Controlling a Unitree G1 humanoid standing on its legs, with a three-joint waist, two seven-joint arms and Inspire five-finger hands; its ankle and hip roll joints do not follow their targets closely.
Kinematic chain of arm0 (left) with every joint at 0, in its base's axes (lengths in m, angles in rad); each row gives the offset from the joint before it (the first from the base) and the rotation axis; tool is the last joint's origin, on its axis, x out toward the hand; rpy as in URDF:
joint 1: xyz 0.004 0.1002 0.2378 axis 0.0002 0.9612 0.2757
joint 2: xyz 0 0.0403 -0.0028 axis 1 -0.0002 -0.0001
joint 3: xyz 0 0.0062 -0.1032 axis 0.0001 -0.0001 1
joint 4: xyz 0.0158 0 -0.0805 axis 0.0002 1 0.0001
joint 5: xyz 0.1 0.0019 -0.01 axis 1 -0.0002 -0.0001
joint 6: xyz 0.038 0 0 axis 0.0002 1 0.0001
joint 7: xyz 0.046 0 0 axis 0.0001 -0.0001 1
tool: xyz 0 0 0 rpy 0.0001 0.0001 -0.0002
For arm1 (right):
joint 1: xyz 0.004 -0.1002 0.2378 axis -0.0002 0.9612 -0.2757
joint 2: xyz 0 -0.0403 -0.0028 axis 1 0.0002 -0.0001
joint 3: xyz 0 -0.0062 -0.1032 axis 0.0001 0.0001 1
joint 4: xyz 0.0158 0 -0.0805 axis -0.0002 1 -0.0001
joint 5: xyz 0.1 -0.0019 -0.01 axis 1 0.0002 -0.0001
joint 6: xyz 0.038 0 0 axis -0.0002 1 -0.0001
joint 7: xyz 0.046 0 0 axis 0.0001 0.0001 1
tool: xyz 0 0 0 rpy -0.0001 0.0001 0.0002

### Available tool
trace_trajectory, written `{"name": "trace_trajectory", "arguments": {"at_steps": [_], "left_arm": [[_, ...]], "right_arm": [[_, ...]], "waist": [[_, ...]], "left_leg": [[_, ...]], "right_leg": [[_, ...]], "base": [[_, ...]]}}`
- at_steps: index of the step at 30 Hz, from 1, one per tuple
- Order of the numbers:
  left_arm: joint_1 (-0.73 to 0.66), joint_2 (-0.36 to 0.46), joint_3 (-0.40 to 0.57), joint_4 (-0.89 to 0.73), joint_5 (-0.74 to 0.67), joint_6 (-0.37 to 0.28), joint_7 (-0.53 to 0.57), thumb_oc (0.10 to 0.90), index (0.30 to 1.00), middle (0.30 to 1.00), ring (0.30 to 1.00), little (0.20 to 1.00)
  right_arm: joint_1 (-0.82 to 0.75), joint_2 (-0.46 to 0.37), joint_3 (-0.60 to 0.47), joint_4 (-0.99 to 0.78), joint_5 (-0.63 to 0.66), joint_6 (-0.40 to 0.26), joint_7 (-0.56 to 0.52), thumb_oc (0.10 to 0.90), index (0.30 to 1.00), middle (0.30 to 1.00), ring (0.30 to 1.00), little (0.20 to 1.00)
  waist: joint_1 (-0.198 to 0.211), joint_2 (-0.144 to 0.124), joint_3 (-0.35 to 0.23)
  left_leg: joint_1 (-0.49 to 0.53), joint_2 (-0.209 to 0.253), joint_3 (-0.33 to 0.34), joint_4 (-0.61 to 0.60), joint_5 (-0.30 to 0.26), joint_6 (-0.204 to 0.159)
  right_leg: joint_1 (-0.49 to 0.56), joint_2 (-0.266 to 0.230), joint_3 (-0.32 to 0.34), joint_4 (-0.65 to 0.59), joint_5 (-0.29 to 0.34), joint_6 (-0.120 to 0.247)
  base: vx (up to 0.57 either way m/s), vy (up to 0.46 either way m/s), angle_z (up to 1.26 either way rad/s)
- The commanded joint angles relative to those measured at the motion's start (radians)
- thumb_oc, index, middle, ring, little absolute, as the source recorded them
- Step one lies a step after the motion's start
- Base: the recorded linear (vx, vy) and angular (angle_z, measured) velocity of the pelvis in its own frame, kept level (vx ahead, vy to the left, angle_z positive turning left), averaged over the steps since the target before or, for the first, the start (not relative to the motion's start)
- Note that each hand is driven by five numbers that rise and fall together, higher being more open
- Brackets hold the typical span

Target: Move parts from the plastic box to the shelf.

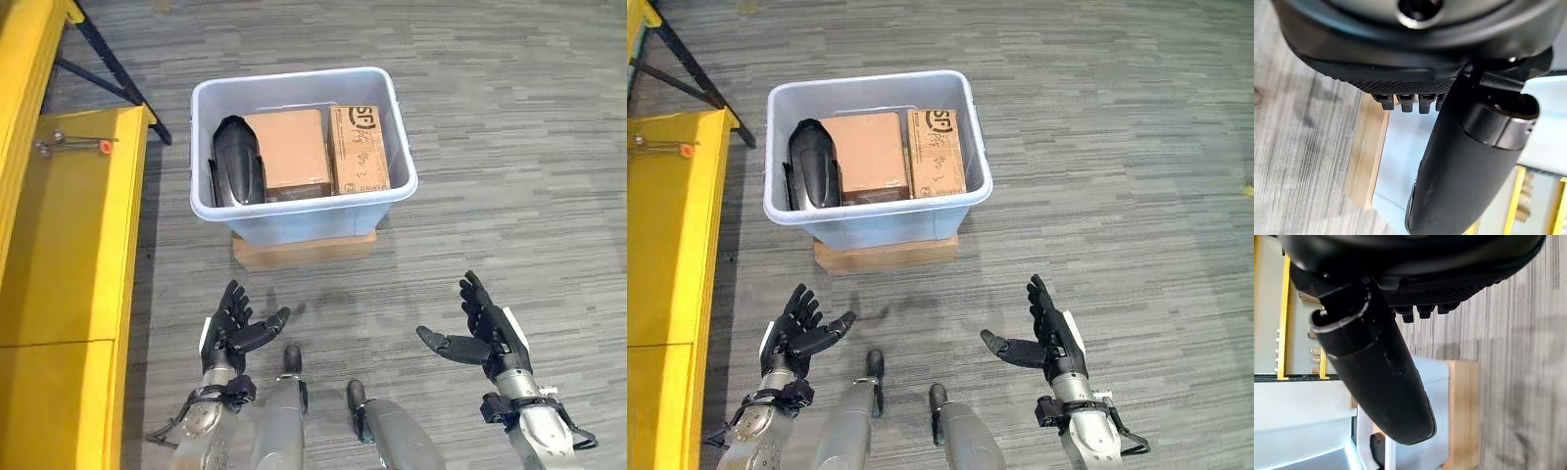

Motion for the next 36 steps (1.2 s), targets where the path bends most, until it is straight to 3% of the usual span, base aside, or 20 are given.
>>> {"name": "trace_trajectory", "arguments": {"at_steps": [1,7,13,14,16,17,18,19,23,24,26,28,29,33,36], "left_arm": [[0.083,0.103,0.028,-0.15,-0.01,-0.095,-0.004,0.9,1.0,1.0,1.0,1.0],[0.089,0.116,0.026,-0.153,-0.014,-0.086,-0.006,0.9,1.0,1.0,1.0,1.0],[0.077,0.128,0.028,-0.155,-0.007,-0.085,-0.001,0.9,1.0,1.0,1.0,1.0],[0.068,0.132,0.026,-0.151,-0.003,-0.083,-0.001,0.9,1.0,1.0,1.0,1.0],[0.057,0.138,0.019,-0.144,0.003,-0.078,-0.001,0.9,1.0,1.0,1.0,1.0],[0.056,0.138,0.019,-0.144,0.003,-0.078,-0.001,0.9,1.0,1.0,1.0,1.0],[0.031,0.156,0.009,-0.135,0.005,-0.077,0.002,0.9,1.0,1.0,1.0,1.0],[0.025,0.163,0.011,-0.138,0.009,-0.08,0.006,0.9,1.0,1.0,1.0,1.0],[0.027,0.161,0.014,-0.137,0.025,-0.078,0.005,0.9,1.0,1.0,1.0,1.0],[0.017,0.155,0.01,-0.13,0.018,-0.082,0.009,0.9,1.0,1.0,1.0,1.0],[0.011,0.152,0.008,-0.124,0.018,-0.084,0.012,0.9,1.0,1.0,1.0,1.0],[0.007,0.14,0.011,-0.107,0.014,-0.093,0.015,0.9,1.0,1.0,1.0,1.0],[0.011,0.135,0.012,-0.107,0.012,-0.095,0.016,0.9,1.0,1.0,1.0,1.0],[0.035,0.122,0.014,-0.106,0.012,-0.093,0.006,0.9,1.0,1.0,1.0,1.0],[0.047,0.112,0.009,-0.109,0.008,-0.088,-0.005,0.9,1.0,1.0,1.0,1.0]], "right_arm": [[-0.007,-0.026,-0.013,-0.083,0.04,-0.085,0.009,0.9,1.0,1.0,1.0,1.0],[-0.017,-0.026,-0.015,-0.077,0.031,-0.082,0.002,0.9,1.0,1.0,1.0,1.0],[-0.04,-0.017,-0.009,-0.075,0.019,-0.081,-0.008,0.9,1.0,1.0,1.0,1.0],[-0.045,-0.009,-0.008,-0.077,0.017,-0.082,-0.008,0.9,1.0,1.0,1.0,1.0],[-0.048,-0.001,-0.001,-0.08,0.011,-0.084,-0.009,0.9,1.0,1.0,1.0,1.0],[-0.049,-0.001,-0.002,-0.08,0.011,-0.084,-0.009,0.9,1.0,1.0,1.0,1.0],[-0.068,0.005,0.023,-0.081,0.01,-0.088,-0.01,0.9,1.0,1.0,1.0,1.0],[-0.076,0.006,0.034,-0.082,0.004,-0.089,-0.013,0.9,1.0,1.0,1.0,1.0],[-0.07,0.012,0.043,-0.081,0.008,-0.093,-0.01,0.9,1.0,1.0,1.0,1.0],[-0.072,0.01,0.046,-0.074,0.015,-0.093,-0.012,0.9,1.0,1.0,1.0,1.0],[-0.077,0.006,0.049,-0.069,0.019,-0.091,-0.016,0.9,1.0,1.0,1.0,1.0],[-0.089,-0.005,0.056,-0.066,0.028,-0.091,-0.016,0.9,1.0,1.0,1.0,1.0],[-0.089,-0.012,0.06,-0.067,0.027,-0.089,-0.014,0.9,1.0,1.0,1.0,1.0],[-0.078,-0.029,0.064,-0.071,0.018,-0.083,0.001,0.9,1.0,1.0,1.0,1.0],[-0.069,-0.045,0.056,-0.074,0.021,-0.082,0.008,0.9,1.0,1.0,1.0,1.0]], "waist": [[0.002,-0.029,-0.125],[0.003,-0.05,-0.152],[0.012,-0.069,-0.173],[0.016,-0.073,-0.178],[0.015,-0.072,-0.18],[0.015,-0.072,-0.182],[-0.003,-0.058,-0.15],[-0.012,-0.048,-0.129],[-0.035,-0.029,-0.096],[-0.049,-0.041,-0.082],[-0.054,-0.044,-0.064],[-0.057,-0.064,-0.048],[-0.056,-0.065,-0.042],[-0.041,-0.067,-0.044],[-0.043,-0.067,-0.062]], "left_leg": [[-0.04,0.014,0.021,0.106,-0.086,0.001],[-0.066,-0.001,0.032,0.134,-0.125,0.009],[-0.095,-0.021,0.041,0.186,-0.181,0.038],[-0.088,-0.035,0.045,0.204,-0.214,0.055],[-0.061,-0.049,0.045,0.191,-0.23,0.079],[-0.063,-0.049,0.046,0.185,-0.223,0.079],[0.009,-0.056,0.037,0.14,-0.227,0.103],[0.043,-0.054,0.038,0.117,-0.223,0.109],[0.126,-0.069,0.046,0.082,-0.238,0.12],[0.14,-0.093,0.045,0.09,-0.25,0.117],[0.145,-0.1,0.047,0.114,-0.27,0.116],[0.165,-0.117,0.057,0.131,-0.297,0.1],[0.172,-0.118,0.058,0.138,-0.307,0.095],[0.185,-0.112,0.061,0.166,-0.328,0.082],[0.174,-0.1,0.053,0.172,-0.326,0.075]], "right_leg": [[0.083,-0.123,-0.001,-0.081,-0.059,0.058],[0.119,-0.156,-0.02,-0.161,-0.036,0.085],[0.133,-0.195,-0.02,-0.187,0.004,0.119],[0.136,-0.215,-0.023,-0.173,0.039,0.138],[0.087,-0.224,-0.015,-0.071,0.146,0.136],[0.082,-0.224,-0.014,-0.072,0.15,0.136],[-0.047,-0.185,0.017,0.142,0.277,0.117],[-0.106,-0.163,0.018,0.217,0.295,0.116],[-0.221,-0.136,-0.03,0.28,0.221,0.1],[-0.262,-0.117,-0.035,0.193,0.196,0.097],[-0.268,-0.116,-0.045,0.16,0.183,0.098],[-0.275,-0.155,-0.07,-0.056,0.213,0.116],[-0.288,-0.162,-0.068,-0.091,0.233,0.126],[-0.253,-0.175,-0.089,-0.098,0.241,0.12],[-0.24,-0.154,-0.095,-0.098,0.242,0.107]], "base": [[0.14,0.12,-0.16],[0.1,0.064,0.08],[0.11,0.102,0.01],[0.11,0.139,0.03],[0.09,0.153,0.04],[0.04,0.219,0.07],[0.04,0.249,0.0],[0.04,0.249,-0.07],[0.16,0.178,0.22],[0.11,0.027,0.03],[0.11,0.004,0.22],[0.15,-0.088,0.22],[0.12,-0.08,0.02],[0.1,-0.107,0.13],[0.06,-0.183,0.19]]}}
